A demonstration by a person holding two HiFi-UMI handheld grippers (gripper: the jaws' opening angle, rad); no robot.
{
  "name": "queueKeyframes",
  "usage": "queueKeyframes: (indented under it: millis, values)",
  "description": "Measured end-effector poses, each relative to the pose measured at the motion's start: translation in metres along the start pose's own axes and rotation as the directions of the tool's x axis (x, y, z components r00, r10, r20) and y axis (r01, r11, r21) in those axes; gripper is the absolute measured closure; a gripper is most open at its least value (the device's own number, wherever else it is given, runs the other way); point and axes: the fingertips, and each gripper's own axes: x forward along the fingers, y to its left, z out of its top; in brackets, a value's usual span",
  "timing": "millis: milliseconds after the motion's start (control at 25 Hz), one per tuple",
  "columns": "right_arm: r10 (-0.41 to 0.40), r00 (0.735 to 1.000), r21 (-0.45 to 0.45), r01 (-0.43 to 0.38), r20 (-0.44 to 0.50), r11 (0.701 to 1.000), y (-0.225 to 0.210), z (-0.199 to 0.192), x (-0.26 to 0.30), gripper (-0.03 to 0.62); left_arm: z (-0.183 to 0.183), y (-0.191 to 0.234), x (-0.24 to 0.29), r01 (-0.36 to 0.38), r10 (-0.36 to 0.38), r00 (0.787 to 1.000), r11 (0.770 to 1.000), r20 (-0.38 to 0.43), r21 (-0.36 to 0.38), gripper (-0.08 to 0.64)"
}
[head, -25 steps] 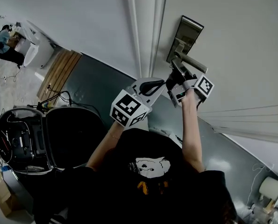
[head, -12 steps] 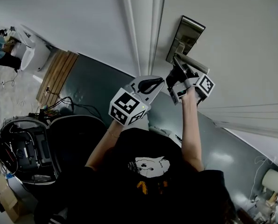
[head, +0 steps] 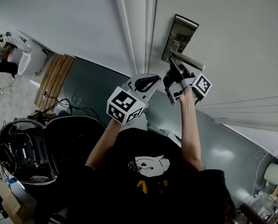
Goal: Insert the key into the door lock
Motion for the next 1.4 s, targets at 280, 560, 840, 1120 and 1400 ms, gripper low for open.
queueKeyframes:
  millis: [280,560,840,1120,1400]
  values:
    - [-0.022,0.999,-0.046,0.02,-0.029,0.999,0.006,-0.008,-0.025,0.568,0.0,-0.011,-0.007,-0.036,0.036,0.999,0.999,0.003,0.002,0.535]
    - [-0.026,0.993,-0.123,0.012,-0.115,0.992,0.023,-0.025,-0.052,0.568,0.002,-0.032,-0.013,-0.091,0.091,0.996,0.996,0.012,-0.001,0.535]
    - [-0.05,0.975,-0.248,-0.005,-0.215,0.969,0.039,-0.052,-0.087,0.568,0.002,-0.063,-0.026,-0.145,0.145,0.989,0.989,0.018,0.004,0.535]
    - [-0.065,0.961,-0.317,-0.024,-0.269,0.948,0.044,-0.074,-0.115,0.568,-0.012,-0.089,-0.041,-0.187,0.186,0.982,0.982,-0.016,-0.014,0.535]
    - [-0.13,0.946,-0.379,0.009,-0.296,0.925,0.036,-0.099,-0.138,0.568,-0.026,-0.107,-0.056,-0.199,0.196,0.979,0.979,-0.056,-0.049,0.535]
